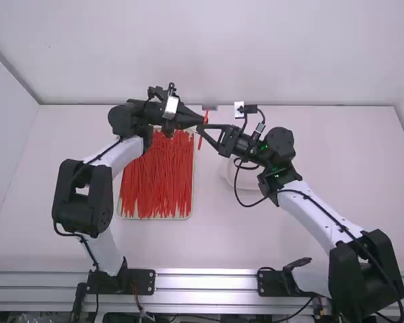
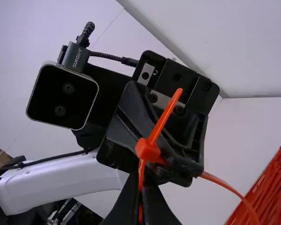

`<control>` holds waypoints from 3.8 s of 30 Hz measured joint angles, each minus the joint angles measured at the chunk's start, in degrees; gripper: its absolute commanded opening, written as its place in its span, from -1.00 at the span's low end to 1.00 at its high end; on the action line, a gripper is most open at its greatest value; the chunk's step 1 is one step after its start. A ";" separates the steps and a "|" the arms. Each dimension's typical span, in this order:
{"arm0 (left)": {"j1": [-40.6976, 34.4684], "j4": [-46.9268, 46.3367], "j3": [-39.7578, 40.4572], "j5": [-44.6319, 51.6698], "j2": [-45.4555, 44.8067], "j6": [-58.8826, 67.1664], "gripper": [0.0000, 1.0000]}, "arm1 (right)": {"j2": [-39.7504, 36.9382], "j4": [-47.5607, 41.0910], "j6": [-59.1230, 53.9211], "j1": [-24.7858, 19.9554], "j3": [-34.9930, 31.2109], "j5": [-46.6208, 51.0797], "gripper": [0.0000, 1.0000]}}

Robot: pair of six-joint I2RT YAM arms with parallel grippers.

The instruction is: Fasten the cable tie

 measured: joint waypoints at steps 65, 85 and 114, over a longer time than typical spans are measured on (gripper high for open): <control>-0.63 -0.22 -3.98 -5.79 -0.02 4.74 -0.97 | 0.72 6.14 3.28 -5.14 -0.02 -4.85 -0.39; 2.25 0.24 -4.46 0.70 -0.02 3.58 -0.97 | 0.72 6.95 2.91 -4.13 0.02 0.15 -0.17; -1.25 0.22 -4.46 0.72 -0.98 2.82 -0.97 | 0.72 6.91 2.05 -4.07 0.02 1.05 -0.13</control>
